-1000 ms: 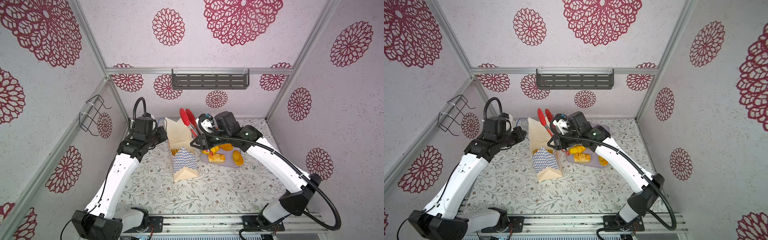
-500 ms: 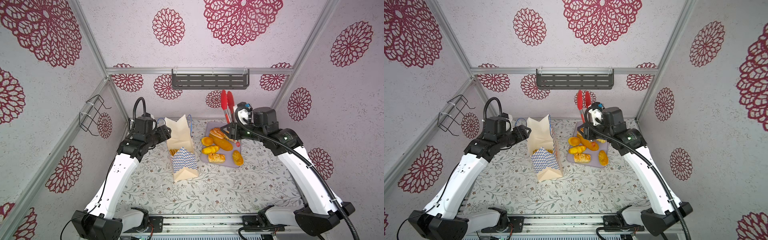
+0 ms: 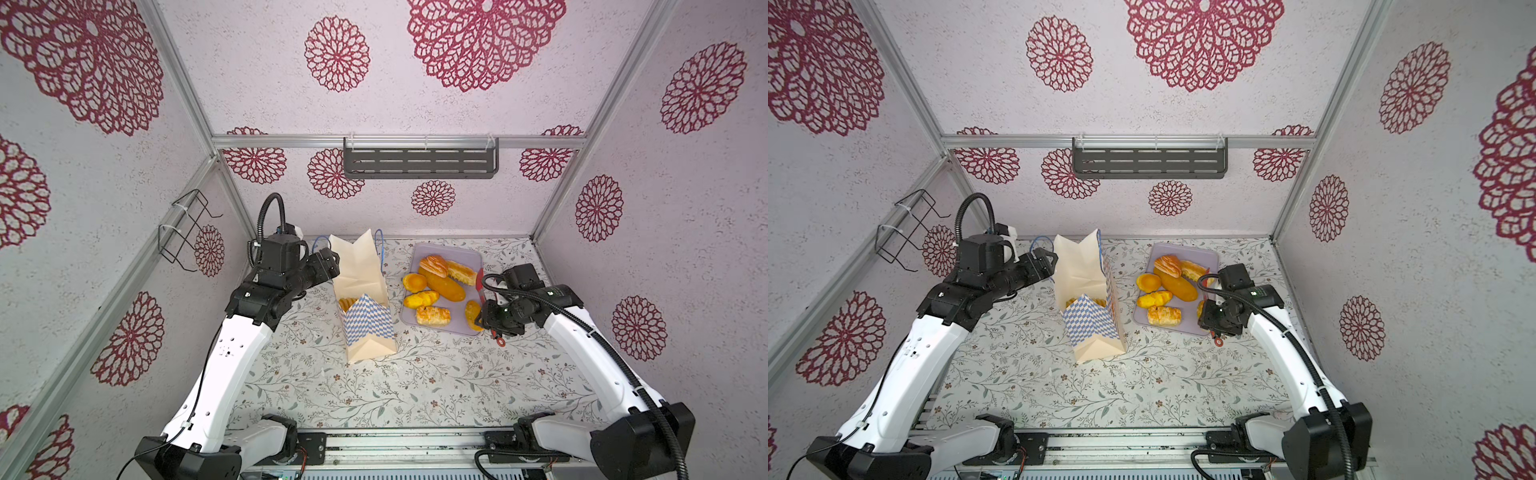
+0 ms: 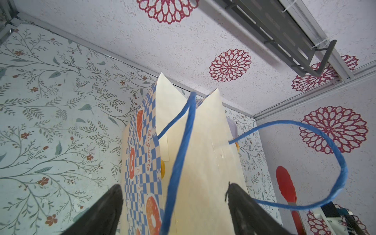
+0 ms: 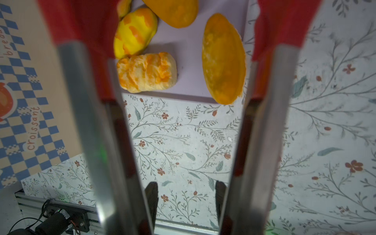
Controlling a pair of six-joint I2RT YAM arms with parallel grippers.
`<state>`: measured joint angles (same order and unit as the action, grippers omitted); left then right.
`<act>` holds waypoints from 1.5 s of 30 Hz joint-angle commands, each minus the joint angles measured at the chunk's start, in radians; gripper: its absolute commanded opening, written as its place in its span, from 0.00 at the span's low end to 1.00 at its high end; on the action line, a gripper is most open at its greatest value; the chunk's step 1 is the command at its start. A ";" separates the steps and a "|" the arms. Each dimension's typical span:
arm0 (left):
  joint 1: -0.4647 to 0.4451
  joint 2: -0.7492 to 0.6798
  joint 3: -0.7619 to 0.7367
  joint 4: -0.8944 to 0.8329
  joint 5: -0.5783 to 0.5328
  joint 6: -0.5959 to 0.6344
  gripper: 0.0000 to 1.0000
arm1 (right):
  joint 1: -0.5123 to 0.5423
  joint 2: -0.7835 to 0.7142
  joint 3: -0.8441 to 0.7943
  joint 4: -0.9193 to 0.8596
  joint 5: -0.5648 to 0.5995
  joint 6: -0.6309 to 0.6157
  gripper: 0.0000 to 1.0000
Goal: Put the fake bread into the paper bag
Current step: 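Move the tongs back over the tray with the right gripper, then lower the tongs and close them on a yellow oval bun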
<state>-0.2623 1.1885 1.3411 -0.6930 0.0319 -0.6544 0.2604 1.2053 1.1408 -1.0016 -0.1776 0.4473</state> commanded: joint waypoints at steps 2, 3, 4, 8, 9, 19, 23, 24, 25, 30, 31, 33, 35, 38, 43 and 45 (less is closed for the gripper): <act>-0.012 -0.032 -0.036 0.026 -0.022 0.028 0.87 | -0.007 -0.071 -0.024 -0.041 0.011 0.045 0.52; -0.012 -0.039 -0.043 0.032 -0.024 0.030 0.87 | -0.008 -0.074 -0.034 -0.043 0.007 0.050 0.52; -0.012 -0.046 -0.050 0.035 -0.025 0.033 0.87 | -0.009 -0.078 -0.046 -0.045 -0.002 0.056 0.53; -0.012 -0.068 -0.075 0.051 -0.017 0.032 0.87 | -0.010 -0.079 -0.077 -0.055 -0.027 0.070 0.55; -0.012 -0.073 -0.082 0.058 -0.012 0.031 0.87 | -0.011 -0.076 -0.083 -0.061 -0.029 0.068 0.56; -0.012 -0.107 -0.147 0.113 0.020 0.006 0.87 | -0.016 -0.034 -0.151 -0.057 -0.075 0.054 0.63; -0.012 -0.107 -0.153 0.120 0.024 0.005 0.87 | -0.021 -0.011 -0.180 -0.034 -0.080 0.047 0.63; -0.013 -0.107 -0.154 0.123 0.025 0.005 0.87 | -0.023 -0.005 -0.185 -0.026 -0.079 0.045 0.63; -0.012 -0.107 -0.155 0.124 0.026 0.004 0.87 | -0.024 0.001 -0.188 -0.021 -0.081 0.045 0.63; -0.012 -0.103 -0.162 0.133 0.032 -0.001 0.86 | -0.035 0.024 -0.211 0.008 -0.095 0.036 0.64; -0.012 -0.103 -0.164 0.133 0.031 -0.003 0.86 | -0.036 0.031 -0.216 0.017 -0.102 0.034 0.64; -0.012 -0.101 -0.165 0.135 0.032 -0.002 0.86 | -0.041 0.042 -0.226 0.033 -0.118 0.033 0.64; -0.012 -0.100 -0.167 0.135 0.031 -0.005 0.86 | -0.044 0.053 -0.234 0.048 -0.134 0.031 0.64; -0.012 -0.099 -0.166 0.137 0.030 -0.004 0.86 | -0.051 0.073 -0.236 0.058 -0.148 0.022 0.63; -0.012 -0.098 -0.168 0.137 0.028 -0.007 0.86 | -0.068 0.106 -0.221 0.060 -0.169 0.001 0.62; -0.012 -0.100 -0.172 0.138 0.026 -0.008 0.86 | -0.076 0.117 -0.215 0.057 -0.178 -0.006 0.62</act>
<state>-0.2687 1.0943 1.1809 -0.5804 0.0593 -0.6590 0.1978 1.3174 0.8944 -0.9413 -0.3279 0.4744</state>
